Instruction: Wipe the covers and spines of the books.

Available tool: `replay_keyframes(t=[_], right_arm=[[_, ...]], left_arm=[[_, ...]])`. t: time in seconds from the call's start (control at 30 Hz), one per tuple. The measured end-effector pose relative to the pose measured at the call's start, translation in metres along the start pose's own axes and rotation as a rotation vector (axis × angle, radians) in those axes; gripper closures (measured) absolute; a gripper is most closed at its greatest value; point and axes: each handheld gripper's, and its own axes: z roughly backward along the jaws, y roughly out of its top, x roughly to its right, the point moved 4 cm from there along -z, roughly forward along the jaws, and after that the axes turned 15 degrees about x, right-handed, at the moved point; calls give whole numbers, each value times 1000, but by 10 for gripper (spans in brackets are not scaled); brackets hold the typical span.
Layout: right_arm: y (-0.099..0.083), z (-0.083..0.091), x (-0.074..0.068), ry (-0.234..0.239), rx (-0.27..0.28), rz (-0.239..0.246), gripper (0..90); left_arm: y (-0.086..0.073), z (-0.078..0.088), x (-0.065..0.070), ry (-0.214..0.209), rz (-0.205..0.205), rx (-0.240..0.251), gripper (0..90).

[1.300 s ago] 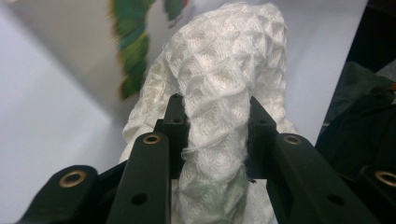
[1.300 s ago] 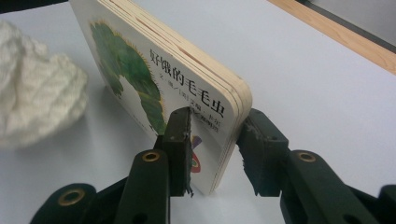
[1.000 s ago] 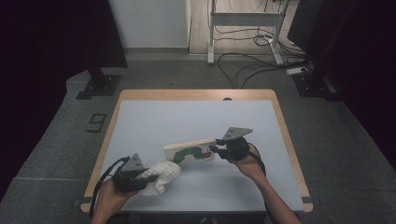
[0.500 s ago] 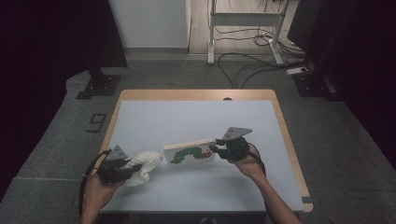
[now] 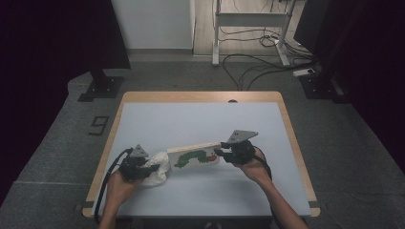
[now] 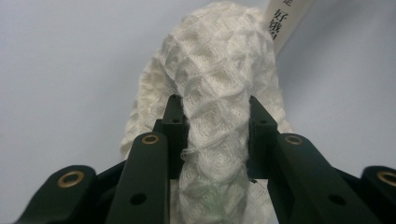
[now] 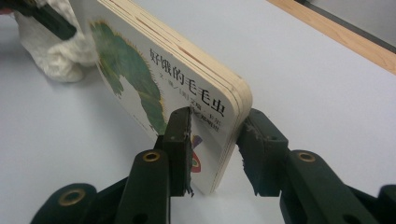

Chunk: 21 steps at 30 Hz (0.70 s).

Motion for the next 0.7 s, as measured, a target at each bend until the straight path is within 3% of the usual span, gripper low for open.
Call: replay_keyframes(t=[0.1, 0.27, 0.53, 0.7], right_arm=[[0, 0, 0, 0, 0, -2, 640], [0, 0, 0, 0, 1, 0, 640], [-1, 0, -1, -1, 6, -6, 639], [-1, 1, -1, -2, 6, -8, 639]], left_arm=[[-1, -12, 4, -38, 4, -12, 676], [-5, -24, 7, -43, 7, -25, 677], [-5, -22, 10, -60, 7, 10, 693], [6, -13, 13, -65, -7, 48, 698]])
